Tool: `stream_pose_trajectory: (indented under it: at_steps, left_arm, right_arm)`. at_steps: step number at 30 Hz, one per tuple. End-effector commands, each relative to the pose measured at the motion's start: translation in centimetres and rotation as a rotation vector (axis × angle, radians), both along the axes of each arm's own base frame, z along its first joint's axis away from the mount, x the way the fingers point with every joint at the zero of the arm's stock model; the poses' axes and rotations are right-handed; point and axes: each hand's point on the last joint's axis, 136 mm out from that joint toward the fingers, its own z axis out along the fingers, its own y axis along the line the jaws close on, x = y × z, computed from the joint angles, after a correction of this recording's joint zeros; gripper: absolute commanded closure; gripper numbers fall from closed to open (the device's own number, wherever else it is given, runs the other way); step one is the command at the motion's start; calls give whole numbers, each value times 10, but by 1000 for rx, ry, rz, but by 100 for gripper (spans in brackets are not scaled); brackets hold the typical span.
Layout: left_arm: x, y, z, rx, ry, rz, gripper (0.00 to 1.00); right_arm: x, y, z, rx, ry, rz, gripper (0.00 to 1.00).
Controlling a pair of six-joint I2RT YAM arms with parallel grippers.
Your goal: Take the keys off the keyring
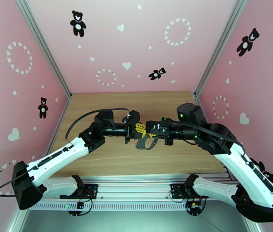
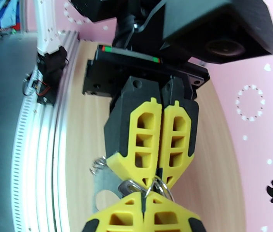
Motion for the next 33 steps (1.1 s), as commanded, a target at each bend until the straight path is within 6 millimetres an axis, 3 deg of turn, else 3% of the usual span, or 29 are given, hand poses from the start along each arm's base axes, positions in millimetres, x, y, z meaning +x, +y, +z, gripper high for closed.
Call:
stream_pose_trajectory:
  at_steps: [1, 4, 8, 13, 19, 25, 29, 33]
  left_arm:
    - [8, 10, 58, -103, -48, 71, 93]
    - [6, 11, 60, -112, -44, 66, 92]
    - [1, 14, 51, -109, -47, 57, 87]
    - [-1, 28, 29, -83, -44, 107, 66]
    - [-14, 49, 24, -67, -132, 113, 54]
    - [-9, 42, 16, -6, -256, 77, 51]
    - [-27, 34, 10, -9, -368, -79, 49]
    - [-33, 29, 3, 34, -374, -171, 48]
  right_arm:
    - [5, -6, -33, -157, -14, -47, 100]
    - [12, -7, -45, -223, -38, -73, 100]
    - [16, -6, -28, -145, -105, -74, 100]
    - [10, -6, -12, -91, -23, -5, 100]
    - [-1, -3, -10, -32, 105, 76, 100]
    - [-13, -1, -5, 3, 151, 132, 100]
    - [-18, -1, 0, 37, 179, 163, 100]
    - [-22, -1, 6, 70, 201, 185, 100]
